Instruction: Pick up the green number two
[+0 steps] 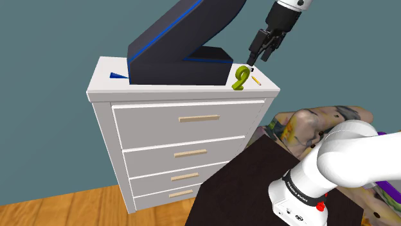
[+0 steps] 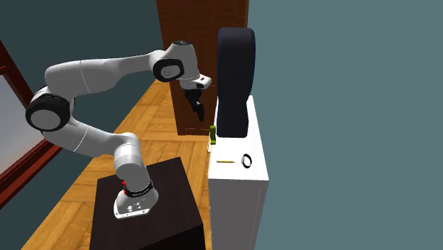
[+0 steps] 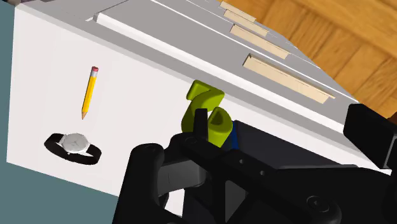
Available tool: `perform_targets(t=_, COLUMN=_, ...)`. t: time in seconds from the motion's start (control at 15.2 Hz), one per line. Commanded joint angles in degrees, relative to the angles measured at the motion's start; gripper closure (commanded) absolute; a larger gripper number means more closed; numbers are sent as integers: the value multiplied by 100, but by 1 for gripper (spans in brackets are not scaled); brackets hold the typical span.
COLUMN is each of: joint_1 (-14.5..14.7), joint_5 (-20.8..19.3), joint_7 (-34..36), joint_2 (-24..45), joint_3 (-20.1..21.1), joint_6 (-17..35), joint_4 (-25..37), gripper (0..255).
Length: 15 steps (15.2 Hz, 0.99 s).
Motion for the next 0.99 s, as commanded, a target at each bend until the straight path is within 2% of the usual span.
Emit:
perform_targets(t=0.0, joint_1=0, joint_5=0, joint_7=0, joint_2=0, joint_3=0, joint_6=0, joint_4=0, gripper=0)
perform_targets(t=0.4, joint_1=-177, joint_5=-478, joint_7=-487, joint_2=1618, joint_3=-195, joint_6=19, joint_4=777, gripper=0)
perform_targets(t=0.92, joint_1=-176, joint_5=-483, joint_7=-461, joint_2=1625, joint_3=-195, joint_6=603, joint_4=198, gripper=0)
